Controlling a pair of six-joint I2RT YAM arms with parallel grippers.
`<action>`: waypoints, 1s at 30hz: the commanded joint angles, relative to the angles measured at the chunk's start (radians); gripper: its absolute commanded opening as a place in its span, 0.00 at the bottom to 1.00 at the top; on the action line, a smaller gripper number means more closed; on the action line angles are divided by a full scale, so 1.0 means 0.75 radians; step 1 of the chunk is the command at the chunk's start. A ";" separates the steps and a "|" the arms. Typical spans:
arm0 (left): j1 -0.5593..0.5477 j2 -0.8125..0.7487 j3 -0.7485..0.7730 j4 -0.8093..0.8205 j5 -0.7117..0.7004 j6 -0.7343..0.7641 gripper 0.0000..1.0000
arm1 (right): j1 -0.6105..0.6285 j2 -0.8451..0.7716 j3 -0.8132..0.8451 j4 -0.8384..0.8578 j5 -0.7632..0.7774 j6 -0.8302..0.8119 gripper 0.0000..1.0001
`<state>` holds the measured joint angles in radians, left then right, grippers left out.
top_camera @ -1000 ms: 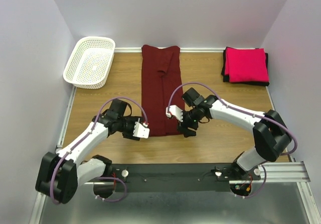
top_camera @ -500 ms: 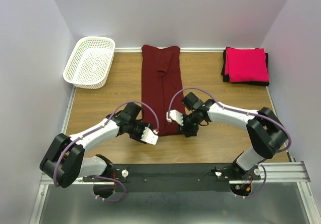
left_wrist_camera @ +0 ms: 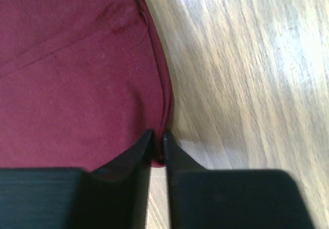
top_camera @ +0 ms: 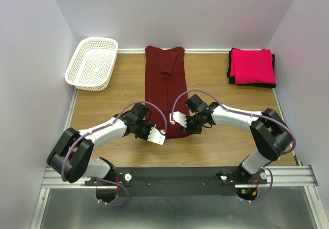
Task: Fold and stack the t-shirts
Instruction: Grab the bottom of the folded rectangular tshirt with both arms
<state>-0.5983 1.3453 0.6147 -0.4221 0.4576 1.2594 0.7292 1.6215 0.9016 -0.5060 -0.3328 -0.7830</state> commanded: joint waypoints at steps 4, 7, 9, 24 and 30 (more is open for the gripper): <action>-0.012 -0.053 0.041 -0.094 -0.025 -0.033 0.00 | 0.012 -0.010 -0.043 -0.027 0.047 0.083 0.00; -0.010 -0.123 0.105 -0.173 0.005 -0.061 0.00 | 0.012 -0.100 0.002 -0.076 0.020 0.142 0.00; -0.010 -0.170 0.160 -0.212 0.030 -0.072 0.00 | 0.012 -0.159 0.041 -0.141 -0.014 0.179 0.01; -0.137 -0.415 0.264 -0.521 0.092 -0.157 0.00 | 0.061 -0.356 0.234 -0.467 -0.090 0.212 0.01; 0.063 -0.219 0.411 -0.521 0.044 -0.058 0.00 | -0.039 -0.225 0.340 -0.456 -0.082 0.052 0.00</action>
<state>-0.6621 1.1049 0.8467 -0.7910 0.4789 1.1725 0.7452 1.3880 1.0920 -0.8192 -0.4011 -0.6701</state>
